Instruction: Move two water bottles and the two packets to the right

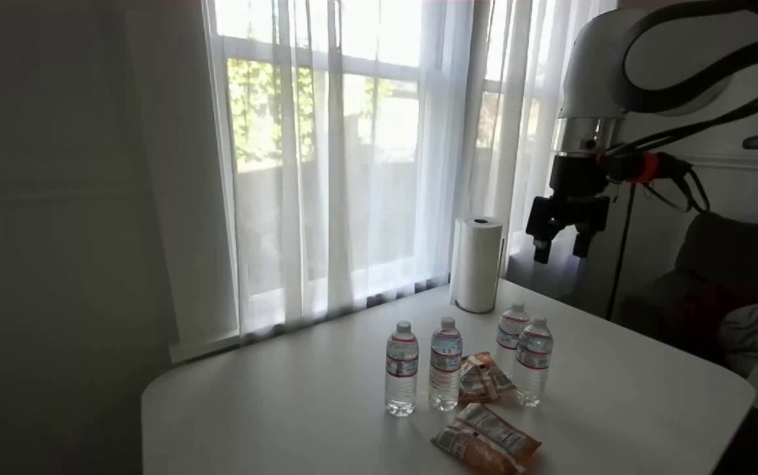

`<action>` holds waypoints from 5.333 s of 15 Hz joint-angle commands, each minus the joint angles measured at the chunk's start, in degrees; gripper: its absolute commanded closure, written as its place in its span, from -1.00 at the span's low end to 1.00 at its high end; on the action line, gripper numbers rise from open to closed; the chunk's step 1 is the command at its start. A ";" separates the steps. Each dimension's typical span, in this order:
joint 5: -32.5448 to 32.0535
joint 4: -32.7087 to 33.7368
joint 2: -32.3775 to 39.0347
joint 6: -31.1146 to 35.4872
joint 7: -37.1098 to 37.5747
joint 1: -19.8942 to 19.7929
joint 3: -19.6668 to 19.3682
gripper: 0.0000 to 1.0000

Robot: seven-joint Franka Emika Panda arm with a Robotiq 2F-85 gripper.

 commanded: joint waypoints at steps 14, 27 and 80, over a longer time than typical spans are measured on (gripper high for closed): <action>-5.46 -4.32 3.57 6.93 -0.14 -1.52 -2.04 -1.00; -3.05 -3.88 15.59 14.08 -9.80 0.15 -5.49 -1.00; -8.50 -6.32 9.50 12.21 -17.68 -5.52 -12.85 0.84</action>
